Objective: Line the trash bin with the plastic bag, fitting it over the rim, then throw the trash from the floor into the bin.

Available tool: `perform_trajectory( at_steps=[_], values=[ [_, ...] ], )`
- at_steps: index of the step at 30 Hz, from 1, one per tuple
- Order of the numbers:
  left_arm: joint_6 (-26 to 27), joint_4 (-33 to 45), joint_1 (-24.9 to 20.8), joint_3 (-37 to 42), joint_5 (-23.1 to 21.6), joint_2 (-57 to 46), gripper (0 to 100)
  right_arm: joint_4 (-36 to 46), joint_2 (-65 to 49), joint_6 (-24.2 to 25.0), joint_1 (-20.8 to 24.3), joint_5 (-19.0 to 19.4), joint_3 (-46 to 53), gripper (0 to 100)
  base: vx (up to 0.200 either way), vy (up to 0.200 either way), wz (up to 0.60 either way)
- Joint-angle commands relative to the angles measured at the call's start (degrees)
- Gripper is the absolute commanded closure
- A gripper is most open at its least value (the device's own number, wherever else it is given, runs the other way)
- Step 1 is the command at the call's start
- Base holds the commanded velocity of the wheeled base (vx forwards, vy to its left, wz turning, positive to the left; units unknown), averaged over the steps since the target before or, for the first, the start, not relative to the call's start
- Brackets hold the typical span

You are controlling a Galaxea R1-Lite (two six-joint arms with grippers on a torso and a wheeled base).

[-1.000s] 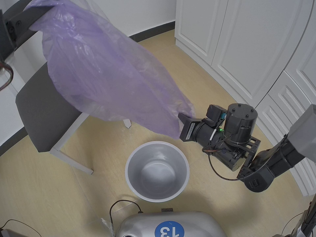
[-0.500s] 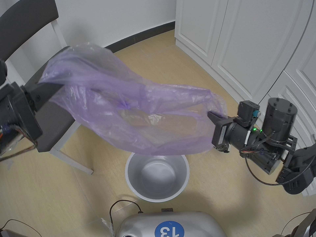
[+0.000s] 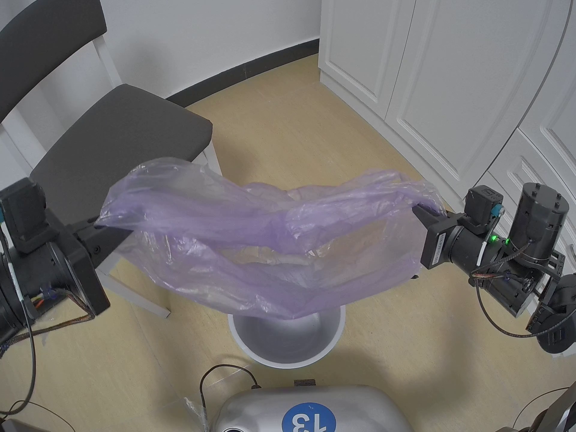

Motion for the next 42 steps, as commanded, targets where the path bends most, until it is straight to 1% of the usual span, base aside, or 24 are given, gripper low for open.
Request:
perform_trajectory(
  at_steps=[1, 5, 7, 9, 12, 13, 14, 16, 18, 19, 21, 23, 25, 27, 30, 32, 36, 39, 41, 42],
  values=[
    [-1.2, -0.1, 0.1, 1.6, 0.0, 0.1, 100, 1.7, -0.8, -0.3, -1.8, 0.2, -2.4, 100, 0.000, 0.000, 0.00],
    [-1.8, 0.0, 0.2, 2.0, 0.2, -0.3, 100, 1.2, -0.6, 0.1, -3.3, 0.3, -3.5, 100, 0.000, 0.000, 0.00],
    [-2.1, 0.0, 0.4, 3.3, 0.3, -0.8, 100, 1.2, -0.9, 0.3, -3.1, 0.3, -2.7, 100, 0.000, 0.000, 0.00],
    [-3.1, -0.1, 0.6, 4.4, 0.1, -1.6, 100, 1.1, -1.7, 1.0, -1.9, 0.4, -1.6, 100, 0.000, 0.000, 0.00],
    [-5.2, -0.1, 0.3, 5.5, -0.4, -1.6, 100, 1.3, -4.1, 3.7, 1.6, 2.0, 0.8, 100, 0.000, 0.000, 0.00],
    [-5.2, -0.1, 0.3, 5.5, -0.4, -1.6, 100, 1.3, -4.1, 3.7, 1.6, 2.0, 0.8, 100, 0.000, 0.000, 0.00],
    [-6.0, -0.2, 0.2, 5.4, -1.4, -1.0, 100, 1.6, -4.2, 4.3, 2.5, 2.6, 1.2, 100, 0.000, 0.000, 0.00],
    [-6.6, -0.9, 0.3, 5.4, -3.0, -0.7, 100, 1.3, -3.7, 4.3, 3.7, 2.4, 2.0, 100, 0.000, 0.000, 0.00],
    [-6.7, -2.6, 0.2, 5.6, -4.5, -0.7, 100, 1.2, -4.0, 4.3, 6.1, 2.5, 3.6, 100, 0.000, 0.000, 0.00],
    [-7.4, -5.1, 0.0, 5.8, -6.1, -0.4, 100, 1.1, -4.3, 4.2, 8.4, 3.0, 6.0, 100, 0.000, 0.000, 0.00],
    [-8.4, -7.5, -0.5, 5.9, -7.9, 0.6, 100, 1.0, -3.7, 3.7, 10.0, 3.2, 7.8, 100, 0.000, 0.000, 0.00],
    [-9.6, -8.8, -1.6, 6.7, -8.9, 2.1, 100, 0.6, -3.3, 3.8, 11.9, 3.2, 7.9, 100, 0.000, 0.000, 0.00],
    [-9.7, -9.5, -3.1, 8.2, -8.9, 2.9, 100, 0.1, -2.2, 3.9, 13.7, 3.2, 7.4, 100, 0.000, 0.000, 0.00],
    [-10.4, -13.2, -6.6, 10.4, -8.9, 3.5, 100, -6.5, 2.1, 4.8, 15.5, 3.0, 5.2, 100, 0.000, 0.000, 0.00],
    [-12.2, -18.4, -10.8, 11.7, -8.4, 5.2, 100, -19.2, 8.9, 5.0, 15.9, 1.2, 5.5, 100, 0.000, 0.000, 0.00],
    [-12.6, -20.6, -11.5, 12.3, -7.8, 6.0, 100, -23.7, 11.9, 4.5, 15.5, -0.6, 6.4, 100, 0.000, 0.000, 0.00],
    [-12.7, -21.5, -11.2, 12.9, -6.2, 6.9, 100, -19.0, 9.9, 4.1, 15.5, -0.8, 7.3, 100, 0.000, 0.000, 0.00],
    [-12.5, -21.5, -11.3, 13.5, -6.0, 6.7, 100, -16.0, 7.7, 3.9, 15.5, -0.9, 6.9, 100, 0.000, 0.000, 0.00],
    [-12.5, -21.5, -11.7, 13.5, -6.0, 6.6, 100, -13.4, 4.4, 1.0, 15.5, -1.1, 8.2, 100, 0.000, 0.000, 0.00],
    [-12.5, -21.5, -11.7, 13.5, -6.0, 6.6, 100, -12.9, 3.8, 0.5, 15.4, -1.1, 8.6, 100, 0.000, 0.000, 0.00]
  ],
)
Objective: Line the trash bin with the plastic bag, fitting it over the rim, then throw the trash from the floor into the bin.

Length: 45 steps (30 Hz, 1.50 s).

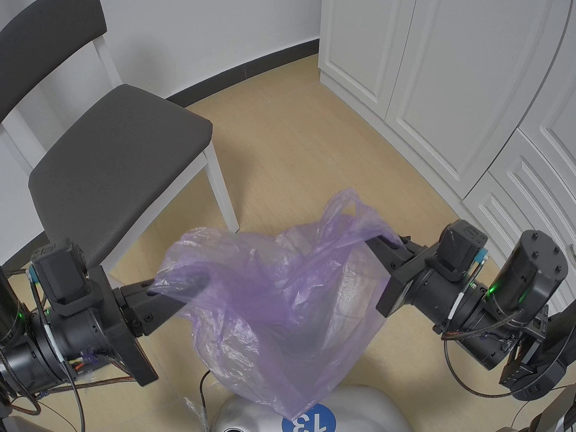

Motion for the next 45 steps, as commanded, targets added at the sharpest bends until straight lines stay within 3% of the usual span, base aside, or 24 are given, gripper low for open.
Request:
perform_trajectory(
  at_steps=[1, 6, 8, 18, 28, 33, 45],
  values=[
    [-0.5, -2.1, -2.0, 1.4, 1.0, 1.9, 100, 9.9, -4.0, -4.2, -0.3, -0.7, 3.0, 100, 0.000, 0.000, 0.00],
    [-1.0, -2.1, -2.2, 1.6, 0.7, 2.1, 100, 7.8, -3.2, -1.3, -0.3, 3.8, 0.8, 100, 0.000, 0.000, 0.00],
    [-1.2, -2.2, -3.4, 1.6, 0.5, 2.9, 100, 7.8, -2.8, 1.3, -0.3, 3.6, 0.5, 100, 0.000, 0.000, 0.00],
    [-3.3, -4.4, -4.7, 1.3, 1.0, 8.0, 100, 4.4, -0.5, 4.7, -2.7, 3.6, -1.7, 100, 0.000, 0.000, 0.00],
    [-3.2, -12.4, -4.4, 3.6, 1.1, 14.3, 100, 14.1, -1.0, 4.6, -2.7, 5.8, -1.3, 100, 0.000, 0.000, 0.00],
    [-2.7, -19.6, -4.7, 6.3, 1.1, 16.5, 100, 15.6, 0.5, 4.7, -2.7, 6.0, -1.4, 100, 0.000, 0.000, 0.00],
    [-2.8, -27.5, -4.9, 6.9, 1.1, 21.7, 100, 15.4, 4.4, 4.1, -3.9, 6.1, -0.3, 100, 0.000, 0.000, 0.00]
  ],
)
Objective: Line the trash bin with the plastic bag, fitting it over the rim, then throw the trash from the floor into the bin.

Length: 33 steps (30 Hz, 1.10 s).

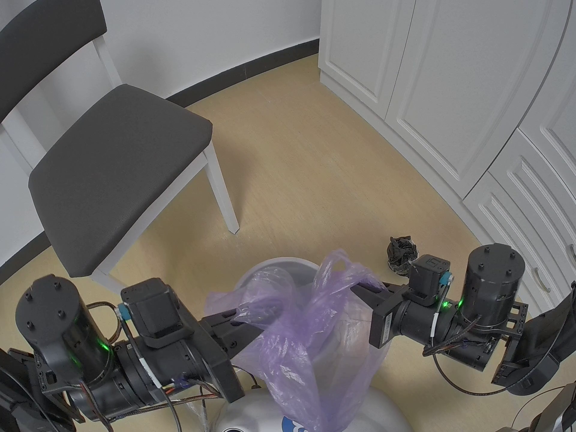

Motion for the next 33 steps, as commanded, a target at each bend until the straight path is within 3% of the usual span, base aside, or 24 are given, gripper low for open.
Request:
perform_trajectory(
  at_steps=[1, 13, 18, 21, 33],
  values=[
    [0.3, -3.1, -0.2, 0.8, 0.1, 2.7, 100, 0.0, 2.1, -0.5, -1.4, 0.0, 0.2, 100, 0.000, 0.000, 0.00],
    [-0.3, -8.7, 1.3, 0.2, 0.9, 8.6, 100, -0.8, 3.4, -0.3, -3.6, 0.0, -0.7, 100, 0.000, 0.000, 0.00],
    [-0.2, -21.0, 4.4, 0.5, 1.9, 16.8, 100, -4.6, 5.8, -0.4, -4.9, 0.1, -1.3, 100, 0.000, 0.000, 0.00],
    [-0.1, -24.5, 5.0, 0.8, 2.1, 19.6, 100, -5.4, 7.2, -0.3, -5.5, 0.2, -1.7, 100, 0.000, 0.000, 0.00],
    [-2.2, -25.1, 8.6, -1.4, 1.3, 25.4, 100, -8.5, 14.0, -0.4, -10.1, 1.2, -4.3, 100, 0.000, 0.000, 0.00]
  ],
)
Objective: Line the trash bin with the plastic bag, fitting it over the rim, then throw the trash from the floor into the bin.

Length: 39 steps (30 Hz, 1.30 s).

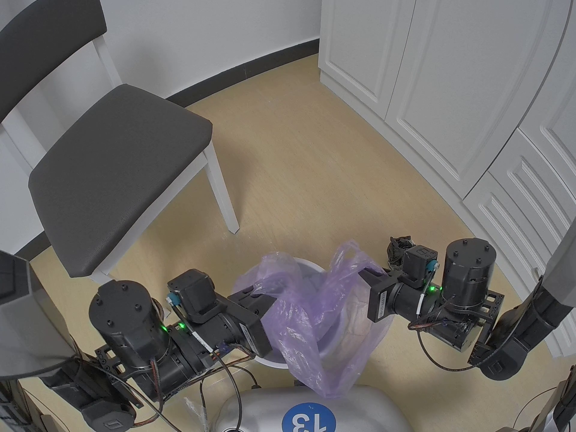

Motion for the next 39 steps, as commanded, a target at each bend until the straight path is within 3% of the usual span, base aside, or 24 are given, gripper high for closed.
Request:
perform_trajectory(
  at_steps=[1, 8, 15, 20, 35, 39],
  values=[
    [-1.3, -1.0, 1.6, -1.6, -0.1, 3.9, 100, -2.0, 4.4, 0.1, -2.1, 1.2, -1.1, 100, 0.000, 0.000, 0.00],
    [-2.0, -1.0, 5.7, -1.8, -2.6, 5.9, 100, -5.5, 6.8, 0.6, -1.7, 1.9, -1.4, 100, 0.000, 0.000, 0.00],
    [-1.9, -1.0, 14.2, -1.7, -10.5, 9.8, 100, -16.1, 12.8, 3.3, 0.6, 3.3, -2.8, 100, 0.000, 0.000, 0.00],
    [-1.7, -1.0, 18.8, -1.8, -14.3, 11.0, 100, -17.0, 13.7, 6.2, 2.7, 3.3, -2.9, 100, 0.000, 0.000, 0.00],
    [-1.4, -1.0, 19.0, -0.3, -14.7, 8.1, 100, -16.4, 13.3, 7.3, 4.7, 2.9, -4.8, 100, 0.000, 0.000, 0.00],
    [-1.2, -1.0, 19.6, -0.2, -14.7, 7.7, 100, -6.2, 12.3, 7.0, 4.7, 3.9, -11.7, 100, 0.000, 0.000, 0.00]
  ],
)
